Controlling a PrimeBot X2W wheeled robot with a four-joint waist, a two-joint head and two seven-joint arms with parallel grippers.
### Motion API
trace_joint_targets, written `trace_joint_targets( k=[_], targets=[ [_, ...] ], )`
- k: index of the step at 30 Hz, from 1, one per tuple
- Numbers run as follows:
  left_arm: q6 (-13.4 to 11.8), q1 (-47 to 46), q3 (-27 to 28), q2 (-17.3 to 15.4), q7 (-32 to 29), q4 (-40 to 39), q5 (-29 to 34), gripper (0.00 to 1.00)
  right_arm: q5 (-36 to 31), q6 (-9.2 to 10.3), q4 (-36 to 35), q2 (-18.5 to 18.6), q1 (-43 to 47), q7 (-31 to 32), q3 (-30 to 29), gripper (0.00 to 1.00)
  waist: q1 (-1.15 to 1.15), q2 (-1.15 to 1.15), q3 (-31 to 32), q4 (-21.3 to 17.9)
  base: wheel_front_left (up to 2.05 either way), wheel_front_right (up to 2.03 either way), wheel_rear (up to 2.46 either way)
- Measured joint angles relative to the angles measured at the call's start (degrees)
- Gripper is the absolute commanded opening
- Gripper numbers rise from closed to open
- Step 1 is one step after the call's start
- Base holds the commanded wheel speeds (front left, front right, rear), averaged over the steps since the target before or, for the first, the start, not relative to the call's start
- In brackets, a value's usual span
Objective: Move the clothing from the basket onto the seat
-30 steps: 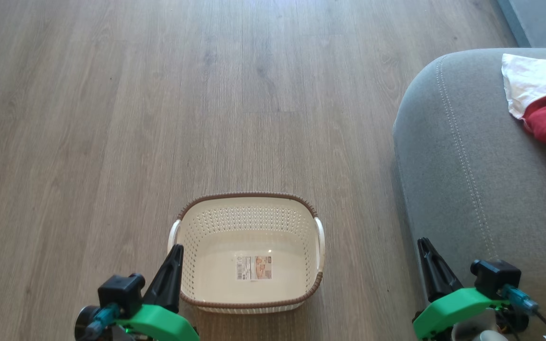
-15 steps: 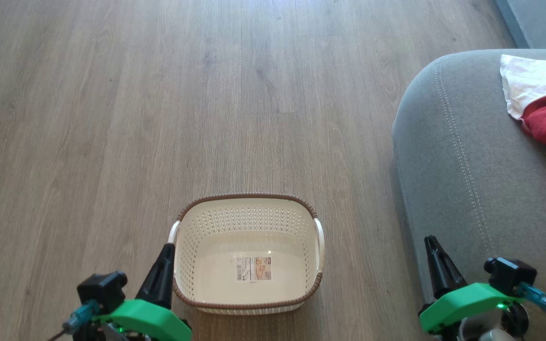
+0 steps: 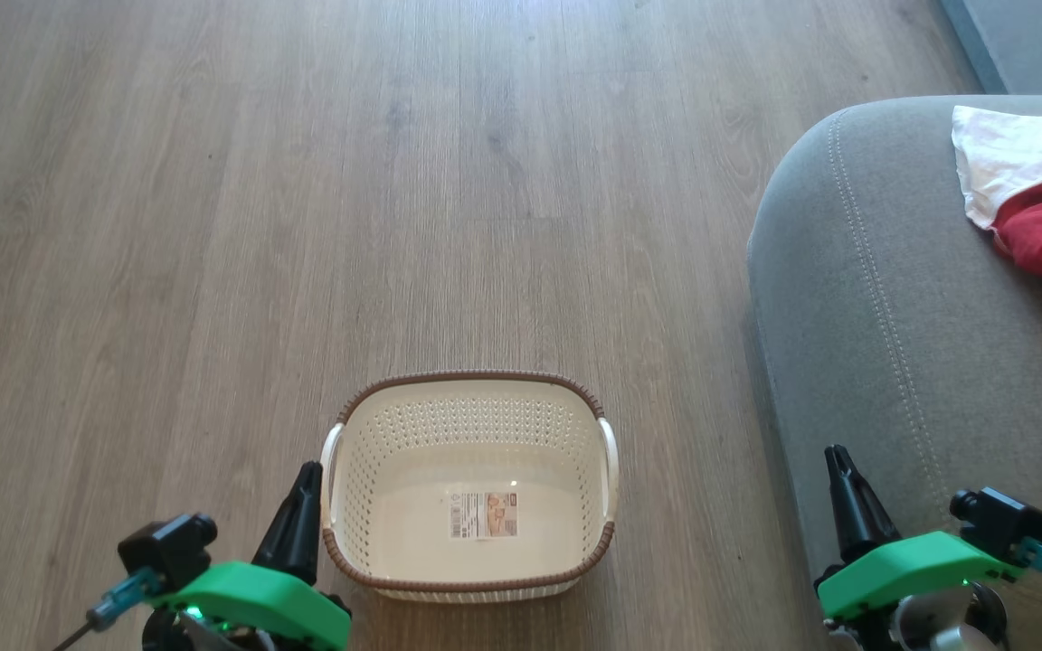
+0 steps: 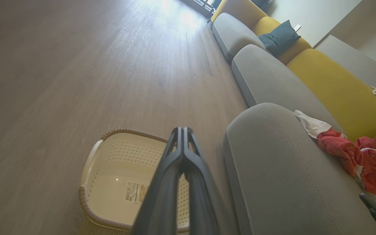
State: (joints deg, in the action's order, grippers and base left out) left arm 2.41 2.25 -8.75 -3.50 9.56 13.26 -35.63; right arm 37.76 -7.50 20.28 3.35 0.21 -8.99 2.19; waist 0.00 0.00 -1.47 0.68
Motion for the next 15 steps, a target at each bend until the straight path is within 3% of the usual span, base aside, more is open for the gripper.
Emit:
trace_joint_targets(
  k=[15],
  targets=[
    [0.98,-1.25,1.67,-0.11,-2.12,0.31,-9.96,0.0,9.46,0.0,-0.79,0.04,-0.93,2.23,-1.26,0.0,0.0,0.0,0.21,-0.11,0.0,0.0,0.0]
  ],
)
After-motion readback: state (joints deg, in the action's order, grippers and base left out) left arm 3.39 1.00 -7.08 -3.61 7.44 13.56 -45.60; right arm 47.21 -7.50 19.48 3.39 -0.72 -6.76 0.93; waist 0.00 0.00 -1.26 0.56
